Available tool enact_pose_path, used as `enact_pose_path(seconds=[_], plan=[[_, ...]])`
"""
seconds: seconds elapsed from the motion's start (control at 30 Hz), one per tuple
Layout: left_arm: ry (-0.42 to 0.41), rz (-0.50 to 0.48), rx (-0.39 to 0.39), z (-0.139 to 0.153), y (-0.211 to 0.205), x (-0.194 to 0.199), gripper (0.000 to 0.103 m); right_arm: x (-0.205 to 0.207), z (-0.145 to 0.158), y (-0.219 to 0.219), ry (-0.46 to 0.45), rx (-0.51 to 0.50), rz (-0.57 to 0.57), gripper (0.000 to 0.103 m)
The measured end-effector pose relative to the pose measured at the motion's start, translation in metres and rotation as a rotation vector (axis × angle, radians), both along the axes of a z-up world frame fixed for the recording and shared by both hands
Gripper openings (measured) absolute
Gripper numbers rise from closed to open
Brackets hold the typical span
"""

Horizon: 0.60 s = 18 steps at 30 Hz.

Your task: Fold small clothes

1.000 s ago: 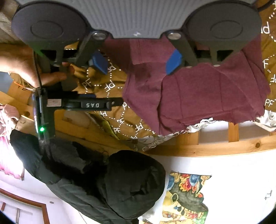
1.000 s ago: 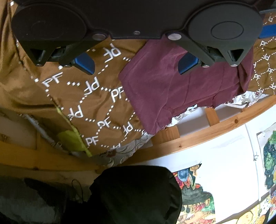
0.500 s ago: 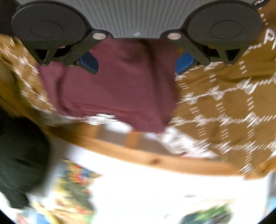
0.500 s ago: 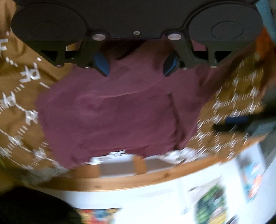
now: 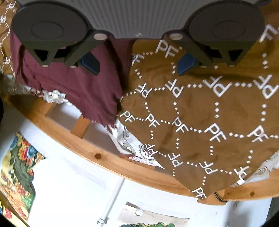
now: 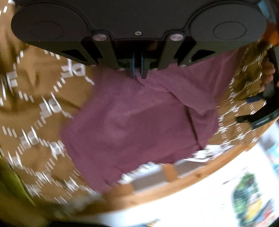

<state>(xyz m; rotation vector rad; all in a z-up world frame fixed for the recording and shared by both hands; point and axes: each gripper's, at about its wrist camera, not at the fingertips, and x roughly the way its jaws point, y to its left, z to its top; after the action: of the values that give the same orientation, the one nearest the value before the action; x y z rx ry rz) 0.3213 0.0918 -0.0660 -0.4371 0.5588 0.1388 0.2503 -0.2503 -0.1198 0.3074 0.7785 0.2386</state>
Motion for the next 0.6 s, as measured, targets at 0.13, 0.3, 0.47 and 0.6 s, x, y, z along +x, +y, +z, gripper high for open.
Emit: enact_pose_path(seconds=[0.13,0.3,0.47,0.6], plan=[[-0.072,-0.081,-0.054,-0.003,0.007,0.022,0.093,-0.003,0.003,-0.005,-0.024,-0.008,-0.051,0.036],[-0.058,-0.141,-0.121,-0.011,0.015,0.057,0.078,-0.007,0.024,-0.002,-0.182,-0.041,-0.019,0.055],[0.019,-0.179,-0.268,-0.037,0.028,0.078,0.020,0.051,0.047,0.024,-0.201,-0.109,0.108,0.059],[0.016,-0.167,-0.348,-0.048,0.040,0.078,0.007,0.126,0.066,0.069,-0.204,-0.056,0.220,0.057]])
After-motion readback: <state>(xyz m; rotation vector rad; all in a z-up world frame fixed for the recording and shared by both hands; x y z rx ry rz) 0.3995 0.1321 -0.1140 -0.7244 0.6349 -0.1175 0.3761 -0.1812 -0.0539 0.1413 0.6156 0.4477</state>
